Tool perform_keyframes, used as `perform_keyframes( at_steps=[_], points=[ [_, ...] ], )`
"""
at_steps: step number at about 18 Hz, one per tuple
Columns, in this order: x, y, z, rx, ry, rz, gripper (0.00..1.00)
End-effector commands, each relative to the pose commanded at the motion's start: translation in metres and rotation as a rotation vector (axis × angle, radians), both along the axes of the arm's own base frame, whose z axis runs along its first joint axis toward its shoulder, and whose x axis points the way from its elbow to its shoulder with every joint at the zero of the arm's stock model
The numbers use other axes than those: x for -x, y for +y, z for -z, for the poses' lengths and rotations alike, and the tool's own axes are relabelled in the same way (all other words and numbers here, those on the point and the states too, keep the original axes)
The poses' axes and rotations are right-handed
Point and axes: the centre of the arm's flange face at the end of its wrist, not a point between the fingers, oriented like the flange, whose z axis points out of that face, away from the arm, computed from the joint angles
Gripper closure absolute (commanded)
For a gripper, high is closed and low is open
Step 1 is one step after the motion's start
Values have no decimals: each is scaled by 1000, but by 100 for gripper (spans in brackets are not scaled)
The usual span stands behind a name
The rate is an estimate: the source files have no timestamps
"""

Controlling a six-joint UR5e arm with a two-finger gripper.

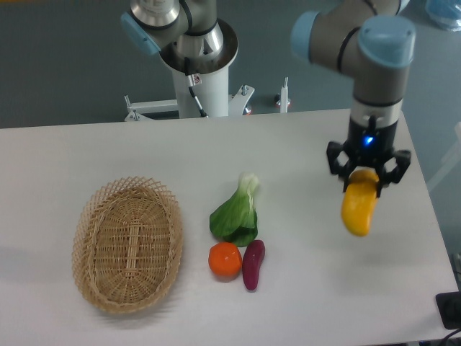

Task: Place the mango in the basket
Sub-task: 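Carry the held mango past the vegetables toward the wicker basket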

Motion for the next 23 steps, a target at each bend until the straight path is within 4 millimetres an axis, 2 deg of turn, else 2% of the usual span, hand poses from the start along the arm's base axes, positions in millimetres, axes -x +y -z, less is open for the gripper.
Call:
perform_keyframes(
  at_steps=[4,7,8,10,12,15,21,23],
  points=[
    [-51,37,6,-22,-57,-47,50],
    [-108,72,14,-17,-85,-56,50],
    [-139,87,23,11,-86,-57,50],
    [-176,103,28,40,-72,-34,50],
    [-209,111,44,64,-96,-8,50],
    [-258,128,49,69,-116,24,50],
    [-308,133,71,106,-152,49,50],
    [-311,132,78,117,-159,52,50]
  ],
)
